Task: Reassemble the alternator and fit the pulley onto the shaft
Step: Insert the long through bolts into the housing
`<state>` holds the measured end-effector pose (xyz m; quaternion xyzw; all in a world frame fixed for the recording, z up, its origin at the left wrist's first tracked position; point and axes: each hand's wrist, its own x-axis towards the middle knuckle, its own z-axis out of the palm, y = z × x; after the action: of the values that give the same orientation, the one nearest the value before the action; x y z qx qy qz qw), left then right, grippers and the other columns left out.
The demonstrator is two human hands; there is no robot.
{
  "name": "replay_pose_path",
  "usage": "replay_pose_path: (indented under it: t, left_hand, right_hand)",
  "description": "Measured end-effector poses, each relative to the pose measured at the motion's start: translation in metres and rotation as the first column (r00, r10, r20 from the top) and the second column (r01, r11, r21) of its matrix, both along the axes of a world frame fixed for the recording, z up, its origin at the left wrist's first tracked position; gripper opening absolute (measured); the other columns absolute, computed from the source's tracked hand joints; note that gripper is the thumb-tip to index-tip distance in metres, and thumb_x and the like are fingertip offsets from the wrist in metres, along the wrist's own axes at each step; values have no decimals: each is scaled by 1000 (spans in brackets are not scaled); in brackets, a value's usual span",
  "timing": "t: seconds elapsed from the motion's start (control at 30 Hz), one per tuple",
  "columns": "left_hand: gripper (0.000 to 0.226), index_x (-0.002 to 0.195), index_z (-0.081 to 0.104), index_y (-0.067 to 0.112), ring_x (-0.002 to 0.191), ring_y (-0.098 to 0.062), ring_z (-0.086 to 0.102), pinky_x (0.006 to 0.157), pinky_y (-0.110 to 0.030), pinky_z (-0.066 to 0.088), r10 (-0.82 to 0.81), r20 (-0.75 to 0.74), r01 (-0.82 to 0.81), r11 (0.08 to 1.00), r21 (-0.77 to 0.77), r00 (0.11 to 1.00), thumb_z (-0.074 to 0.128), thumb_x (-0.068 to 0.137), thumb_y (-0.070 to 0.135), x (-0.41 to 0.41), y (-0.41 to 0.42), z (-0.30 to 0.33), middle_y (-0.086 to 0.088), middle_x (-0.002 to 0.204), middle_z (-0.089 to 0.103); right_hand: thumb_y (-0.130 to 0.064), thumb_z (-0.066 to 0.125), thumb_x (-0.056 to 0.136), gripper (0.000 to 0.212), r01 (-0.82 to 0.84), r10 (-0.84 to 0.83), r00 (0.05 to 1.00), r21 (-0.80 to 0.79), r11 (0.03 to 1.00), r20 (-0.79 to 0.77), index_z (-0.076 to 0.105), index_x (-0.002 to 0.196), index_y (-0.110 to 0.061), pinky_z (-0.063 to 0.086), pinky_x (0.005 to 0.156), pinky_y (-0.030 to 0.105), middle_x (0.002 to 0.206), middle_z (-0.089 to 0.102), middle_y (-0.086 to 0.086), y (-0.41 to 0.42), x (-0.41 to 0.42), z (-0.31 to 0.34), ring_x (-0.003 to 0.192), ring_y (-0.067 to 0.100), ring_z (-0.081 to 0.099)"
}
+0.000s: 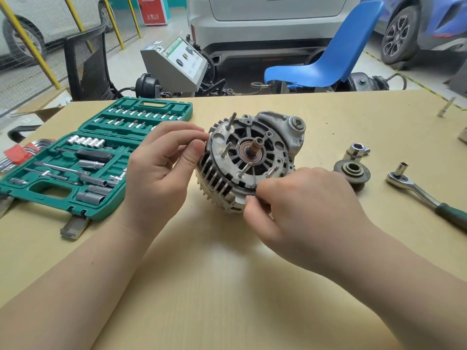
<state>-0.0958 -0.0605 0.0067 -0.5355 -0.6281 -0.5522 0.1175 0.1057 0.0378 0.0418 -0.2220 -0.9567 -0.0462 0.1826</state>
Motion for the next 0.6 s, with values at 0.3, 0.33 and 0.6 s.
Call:
replay_pose_path:
  t: [0.3, 0.33, 0.6]
  left_hand:
    - [17, 121, 71, 8, 113, -6, 67, 96, -25, 58, -50, 77, 49, 999, 14, 996, 67, 105, 6, 1, -1, -1, -5, 117, 68]
    - [20, 123, 70, 7, 112, -13, 69, 98, -31, 59, -73, 123, 71, 997, 19, 990, 69, 103, 8, 1, -1, -2, -9, 117, 69]
    - [12, 115, 71, 6, 114, -18, 69, 97, -34, 60, -99, 134, 97, 995, 25, 986, 68, 103, 5, 0, -2, -1, -16, 115, 70]
  right_hand:
    - [-57, 38, 89, 52, 8, -7, 999, -30, 1000, 41, 60, 64, -17, 39, 49, 29, 47, 38, -4, 4, 3, 2, 49, 27, 47]
    - [-56, 37, 89, 51, -1, 3, 999, -40, 999, 36, 61, 65, -18, 41, 50, 29, 47, 39, -4, 4, 3, 3, 50, 26, 48]
    - [-44, 45, 93, 47, -5, 5, 1000, -3, 1000, 2, 46, 58, -13, 25, 48, 28, 46, 30, -3, 2, 1, -3, 45, 29, 37]
